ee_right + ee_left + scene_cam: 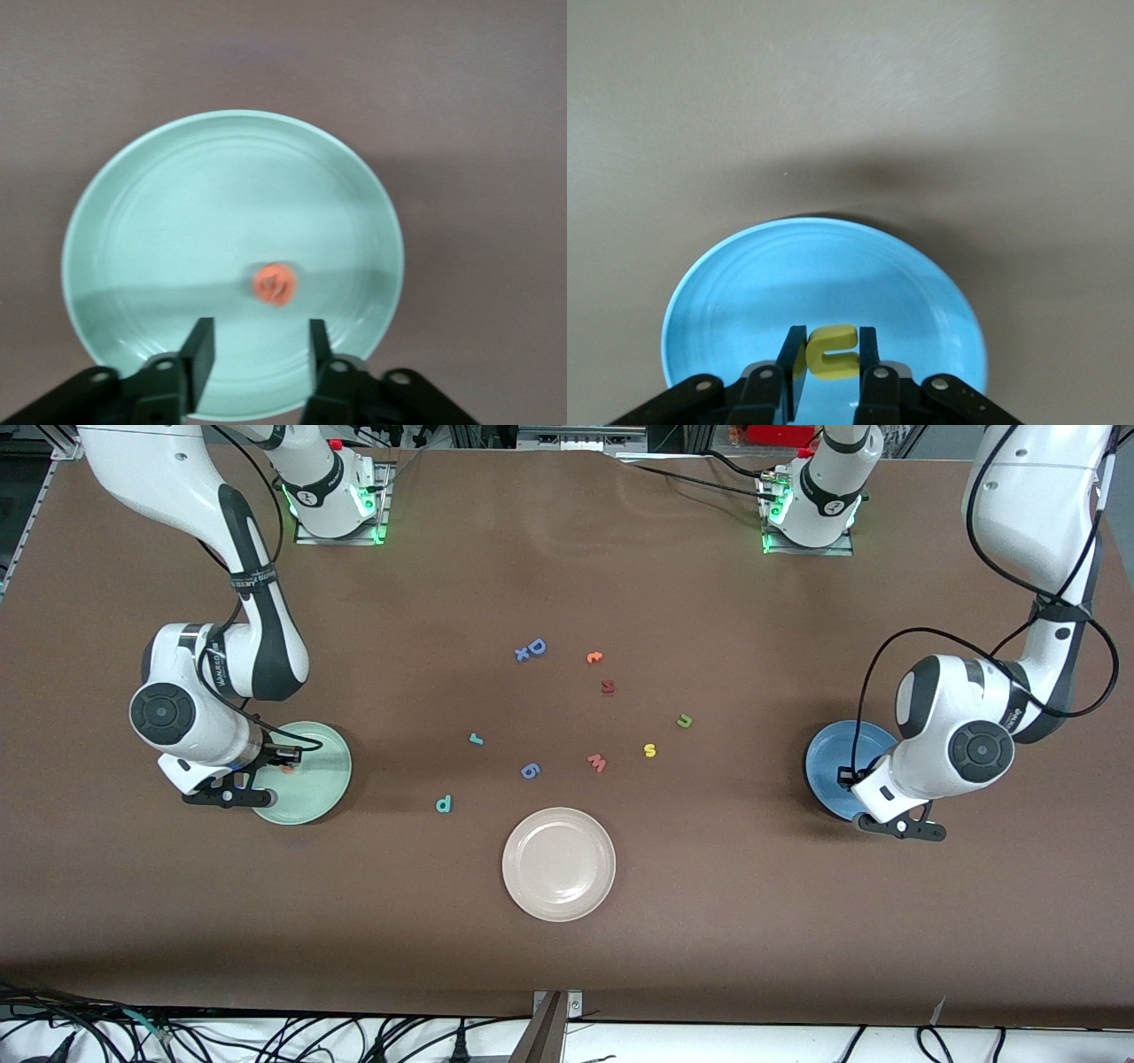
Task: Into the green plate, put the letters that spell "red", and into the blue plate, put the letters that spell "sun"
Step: 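Open both grippers to drop the letters onto the plates, then grasp the teal p with the right gripper while the left gripper reaches the green u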
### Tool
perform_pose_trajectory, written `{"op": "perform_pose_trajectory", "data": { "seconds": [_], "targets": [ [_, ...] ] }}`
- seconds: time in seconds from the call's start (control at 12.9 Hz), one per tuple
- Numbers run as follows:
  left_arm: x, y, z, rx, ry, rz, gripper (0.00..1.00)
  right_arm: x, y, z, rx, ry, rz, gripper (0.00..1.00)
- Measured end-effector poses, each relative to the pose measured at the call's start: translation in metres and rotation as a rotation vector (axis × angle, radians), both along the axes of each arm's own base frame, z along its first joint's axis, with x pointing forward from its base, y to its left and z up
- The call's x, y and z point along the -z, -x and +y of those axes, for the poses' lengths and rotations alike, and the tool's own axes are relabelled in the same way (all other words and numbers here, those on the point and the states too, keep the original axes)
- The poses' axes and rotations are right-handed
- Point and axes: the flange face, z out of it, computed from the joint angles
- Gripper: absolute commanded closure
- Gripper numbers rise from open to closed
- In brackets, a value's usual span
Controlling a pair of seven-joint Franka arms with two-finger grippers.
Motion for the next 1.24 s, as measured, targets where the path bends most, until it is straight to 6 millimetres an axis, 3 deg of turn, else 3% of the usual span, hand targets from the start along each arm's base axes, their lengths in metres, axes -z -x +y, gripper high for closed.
{"op": "perform_pose_trajectory", "data": {
  "seconds": [0.15,0.23,0.31,0.62,0.77,1.0,1.24],
  "targets": [
    [0.026,0.005,-0.001,0.004,0.004,0.033,0.8,-0.003,-0.002,0.012,-0.009,-0.01,-0.009,0.0],
    [0.037,0.008,-0.003,0.007,0.006,0.05,0.54,-0.006,-0.003,0.018,-0.008,-0.019,-0.016,0.0],
    [0.043,0.01,-0.004,0.008,0.007,0.06,0.01,-0.008,-0.004,0.027,0.002,-0.033,-0.025,0.0],
    [0.043,0.01,-0.005,0.01,0.009,0.061,0.0,-0.013,-0.008,0.084,0.079,-0.061,-0.061,0.0],
    [0.028,0.007,-0.015,0.024,0.015,0.057,0.0,-0.007,-0.016,0.113,0.115,-0.07,-0.079,0.0],
    [-0.018,0.01,-0.061,0.088,0.039,0.053,0.0,0.013,-0.03,0.151,0.18,-0.076,-0.096,0.0],
    [-0.043,0.029,-0.141,0.116,0.078,0.043,0.0,0.027,-0.038,0.187,0.253,-0.096,-0.112,0.0]
  ]
}}
